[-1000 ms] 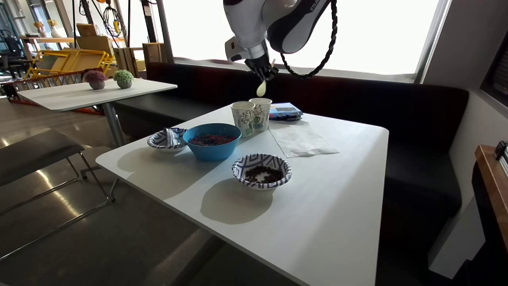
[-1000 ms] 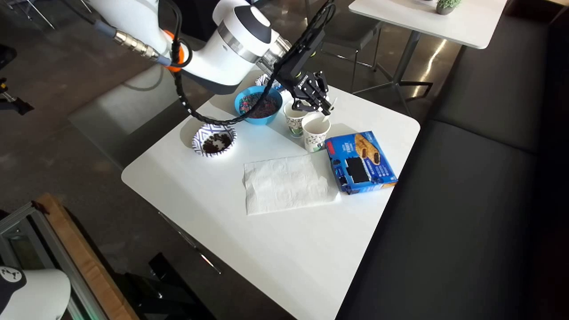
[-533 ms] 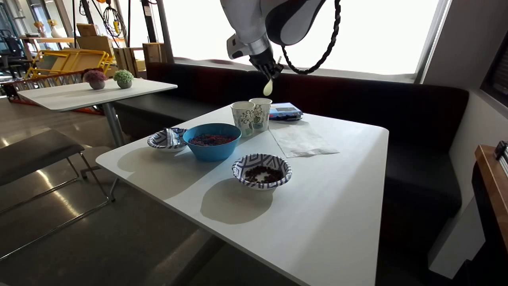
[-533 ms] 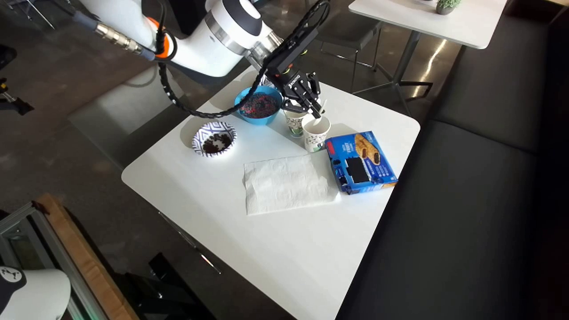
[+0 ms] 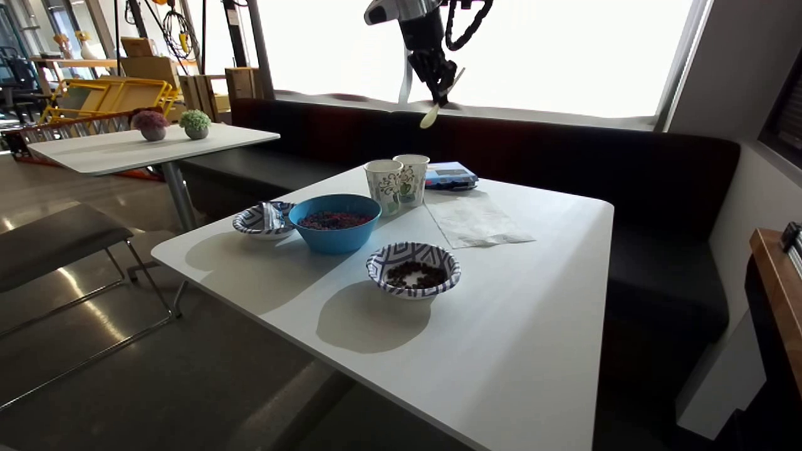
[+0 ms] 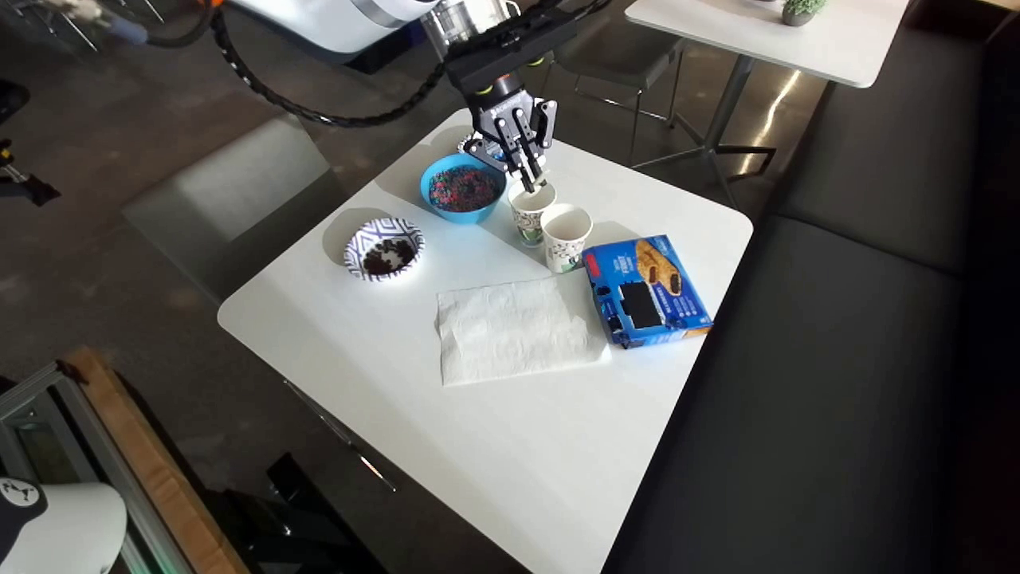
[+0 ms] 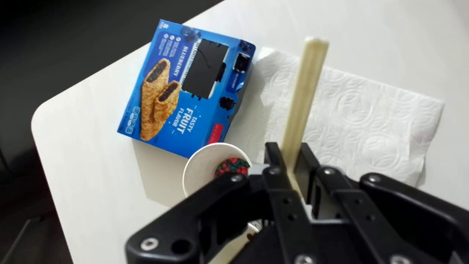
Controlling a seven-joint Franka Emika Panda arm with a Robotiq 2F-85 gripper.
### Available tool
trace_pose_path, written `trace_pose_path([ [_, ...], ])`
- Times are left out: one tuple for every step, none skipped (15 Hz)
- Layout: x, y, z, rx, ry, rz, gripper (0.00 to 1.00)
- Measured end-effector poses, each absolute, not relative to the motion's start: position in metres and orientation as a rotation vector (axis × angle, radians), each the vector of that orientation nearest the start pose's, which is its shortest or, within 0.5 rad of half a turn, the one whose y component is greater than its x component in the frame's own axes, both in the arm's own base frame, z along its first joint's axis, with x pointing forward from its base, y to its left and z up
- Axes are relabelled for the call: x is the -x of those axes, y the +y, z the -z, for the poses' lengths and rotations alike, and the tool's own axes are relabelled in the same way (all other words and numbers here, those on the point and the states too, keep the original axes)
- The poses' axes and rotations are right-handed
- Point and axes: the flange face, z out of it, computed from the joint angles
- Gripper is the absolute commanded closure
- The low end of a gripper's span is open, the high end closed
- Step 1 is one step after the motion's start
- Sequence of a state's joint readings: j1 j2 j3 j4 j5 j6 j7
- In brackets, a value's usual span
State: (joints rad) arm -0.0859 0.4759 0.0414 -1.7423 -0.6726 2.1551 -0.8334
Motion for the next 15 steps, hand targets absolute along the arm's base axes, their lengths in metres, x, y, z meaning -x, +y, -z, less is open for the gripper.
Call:
trace_pose_path([
  [-0.653,-0.061,-0.310,2.961,-1.917,-0.446,0.96],
  [-0.648,-0.064,-0.313,2.967,-1.853,-0.388,0.96],
  [-0.641,-0.068,-0.312,2.973,-1.788,-0.323,0.96],
  [-0.636,-0.073,-0.309,2.979,-1.729,-0.253,0.96],
  [-0.630,-0.078,-0.302,2.985,-1.676,-0.174,0.96],
  [-0.623,-0.083,-0.293,2.992,-1.624,-0.087,0.96],
  [-0.617,-0.089,-0.281,2.998,-1.582,-0.001,0.96],
  [-0.610,-0.096,-0.269,3.005,-1.528,0.087,0.96],
  [-0.602,-0.103,-0.256,3.008,-1.482,0.169,0.96],
  [-0.595,-0.112,-0.244,3.013,-1.434,0.258,0.96],
  [-0.589,-0.120,-0.234,3.017,-1.392,0.344,0.85],
  [-0.583,-0.129,-0.223,3.021,-1.346,0.429,0.85],
  [-0.577,-0.135,-0.213,3.021,-1.319,0.481,0.85],
  [-0.573,-0.141,-0.205,3.022,-1.300,0.500,0.85],
  [-0.571,-0.144,-0.201,3.023,-1.288,0.506,0.85],
])
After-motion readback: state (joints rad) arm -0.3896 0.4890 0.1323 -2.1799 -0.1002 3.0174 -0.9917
